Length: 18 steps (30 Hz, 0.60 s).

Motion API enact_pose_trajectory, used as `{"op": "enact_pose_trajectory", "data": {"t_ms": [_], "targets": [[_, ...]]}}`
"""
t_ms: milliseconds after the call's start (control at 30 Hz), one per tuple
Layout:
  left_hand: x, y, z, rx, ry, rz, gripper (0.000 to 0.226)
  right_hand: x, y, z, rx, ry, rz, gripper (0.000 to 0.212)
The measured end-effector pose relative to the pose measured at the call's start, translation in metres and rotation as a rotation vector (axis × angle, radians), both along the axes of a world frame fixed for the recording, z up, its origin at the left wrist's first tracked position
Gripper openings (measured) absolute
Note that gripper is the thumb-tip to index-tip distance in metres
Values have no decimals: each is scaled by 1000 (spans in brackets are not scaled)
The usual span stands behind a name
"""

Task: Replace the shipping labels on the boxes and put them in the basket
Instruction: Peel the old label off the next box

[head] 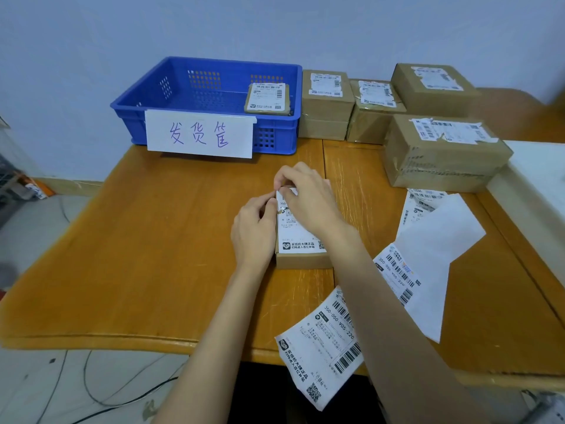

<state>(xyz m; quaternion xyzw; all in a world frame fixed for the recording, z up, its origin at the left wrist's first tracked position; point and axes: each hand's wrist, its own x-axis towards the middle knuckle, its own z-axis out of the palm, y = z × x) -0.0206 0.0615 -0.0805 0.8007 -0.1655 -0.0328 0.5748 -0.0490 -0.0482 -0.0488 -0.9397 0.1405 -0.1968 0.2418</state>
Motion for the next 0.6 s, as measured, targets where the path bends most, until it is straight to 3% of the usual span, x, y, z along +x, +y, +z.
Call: {"op": "enact_pose_trajectory", "data": {"t_ms": [367, 600], "targets": [[0, -1, 1, 11, 13, 15, 29, -3, -6, 2, 216, -53, 26, 15], [1, -1, 0, 16, 3, 18, 29, -5, -4, 2, 186, -61, 40, 16]]}}
